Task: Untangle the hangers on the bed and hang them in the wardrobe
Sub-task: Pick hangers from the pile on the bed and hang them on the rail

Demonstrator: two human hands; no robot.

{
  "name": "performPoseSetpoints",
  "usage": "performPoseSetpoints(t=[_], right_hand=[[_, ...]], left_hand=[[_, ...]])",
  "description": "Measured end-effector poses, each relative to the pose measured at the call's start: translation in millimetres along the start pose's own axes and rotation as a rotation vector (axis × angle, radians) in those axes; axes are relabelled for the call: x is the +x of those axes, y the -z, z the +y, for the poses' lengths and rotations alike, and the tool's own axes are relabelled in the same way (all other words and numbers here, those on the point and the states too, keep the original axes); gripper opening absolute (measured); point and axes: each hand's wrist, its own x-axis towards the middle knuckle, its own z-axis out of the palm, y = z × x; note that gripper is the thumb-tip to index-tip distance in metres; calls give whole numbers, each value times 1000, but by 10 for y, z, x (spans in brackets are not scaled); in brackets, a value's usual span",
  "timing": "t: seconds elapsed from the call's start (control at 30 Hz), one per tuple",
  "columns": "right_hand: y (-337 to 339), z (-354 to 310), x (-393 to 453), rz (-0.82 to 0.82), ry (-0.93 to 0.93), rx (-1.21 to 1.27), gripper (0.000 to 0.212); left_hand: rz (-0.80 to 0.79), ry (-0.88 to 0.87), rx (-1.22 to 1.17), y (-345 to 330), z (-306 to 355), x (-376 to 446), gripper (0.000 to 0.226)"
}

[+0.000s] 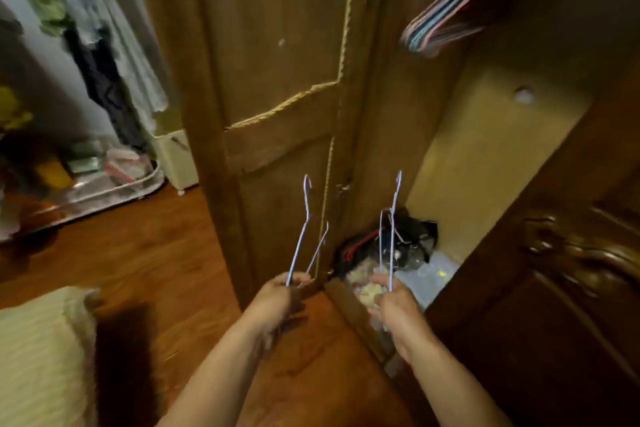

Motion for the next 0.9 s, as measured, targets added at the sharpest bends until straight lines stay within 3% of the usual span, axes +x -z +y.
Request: performPoseSetpoints(t=[0.07,0.27,0.5,0.67,0.9], right_hand=[[292,-388,164,70,78,76,24],[682,-1267,496,308,328,196,9],[910,-2108,1069,543,479,246,17],[1033,-2694,1531,694,517,200,24],[1219,-3342,1762,816,583,265,24]], left_hand=[[-99,-73,9,-407,414,115,30],[-291,-206,-20,-1149,1574,339,32],[-518,-337,64,-1536,2527,749,29],[-582,-495,250,-1683,3248,1304,31],[-635,-706,239,-2440,4217,1511,25]])
